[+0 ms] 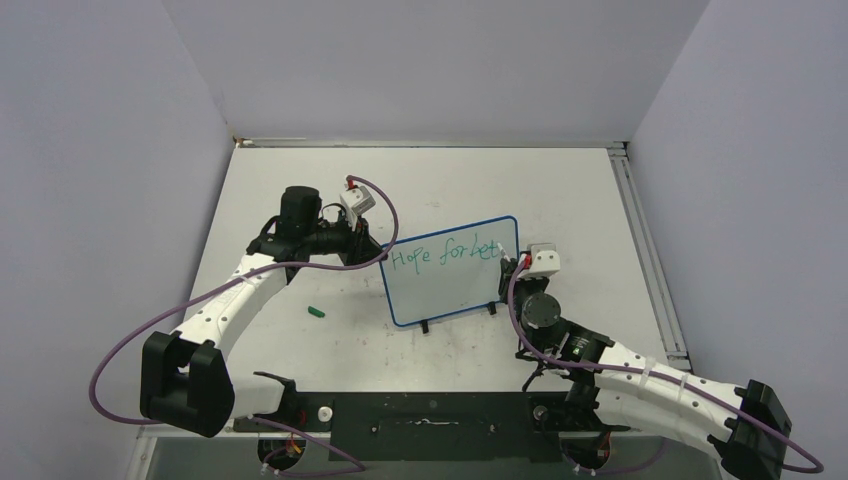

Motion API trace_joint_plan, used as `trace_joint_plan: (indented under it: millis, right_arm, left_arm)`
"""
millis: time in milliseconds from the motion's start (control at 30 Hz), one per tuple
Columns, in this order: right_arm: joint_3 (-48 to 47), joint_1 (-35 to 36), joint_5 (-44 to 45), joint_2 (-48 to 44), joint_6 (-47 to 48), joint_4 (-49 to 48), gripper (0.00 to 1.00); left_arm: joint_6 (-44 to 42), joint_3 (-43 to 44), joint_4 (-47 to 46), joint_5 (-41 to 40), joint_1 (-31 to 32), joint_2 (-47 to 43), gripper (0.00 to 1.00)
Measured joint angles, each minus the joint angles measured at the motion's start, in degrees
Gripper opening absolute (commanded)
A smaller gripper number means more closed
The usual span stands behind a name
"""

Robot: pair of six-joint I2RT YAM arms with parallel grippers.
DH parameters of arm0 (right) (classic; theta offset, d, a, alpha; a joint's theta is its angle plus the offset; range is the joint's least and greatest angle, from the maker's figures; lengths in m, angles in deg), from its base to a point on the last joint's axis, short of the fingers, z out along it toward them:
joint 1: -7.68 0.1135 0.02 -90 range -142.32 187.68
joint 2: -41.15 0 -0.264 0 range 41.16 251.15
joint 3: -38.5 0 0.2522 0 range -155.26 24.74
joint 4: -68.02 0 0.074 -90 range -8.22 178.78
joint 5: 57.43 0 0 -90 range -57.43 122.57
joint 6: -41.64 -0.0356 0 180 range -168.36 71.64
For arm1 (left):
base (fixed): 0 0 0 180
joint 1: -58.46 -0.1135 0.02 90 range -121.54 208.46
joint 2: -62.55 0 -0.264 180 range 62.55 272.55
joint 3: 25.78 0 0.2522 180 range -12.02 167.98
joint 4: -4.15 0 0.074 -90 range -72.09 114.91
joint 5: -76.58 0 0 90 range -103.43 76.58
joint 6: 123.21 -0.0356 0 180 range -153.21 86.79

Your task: Write a sentence on the whiteboard

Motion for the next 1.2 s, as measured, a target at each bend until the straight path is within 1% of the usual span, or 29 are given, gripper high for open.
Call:
trace_joint_plan:
  millis: [533, 1033, 1200]
  right_arm:
    - [0.0, 0.0, -0.2, 1.1, -0.1, -0.2, 0.05]
    - [0.0, 0.0, 3.3, 1.0, -0.3, 0.8, 0.05]
    - [0.1, 0.0, 2.8, -1.2, 0.0, 1.0, 0.05]
  left_arm:
    - [0.0, 0.0, 0.0, 0.0, 0.0, 0.0, 0.00]
    - [0.0, 0.0, 0.0, 0.0, 0.0, 0.0, 0.00]
    - [0.0, 0.0, 0.0, 0.0, 0.0, 0.0, 0.00]
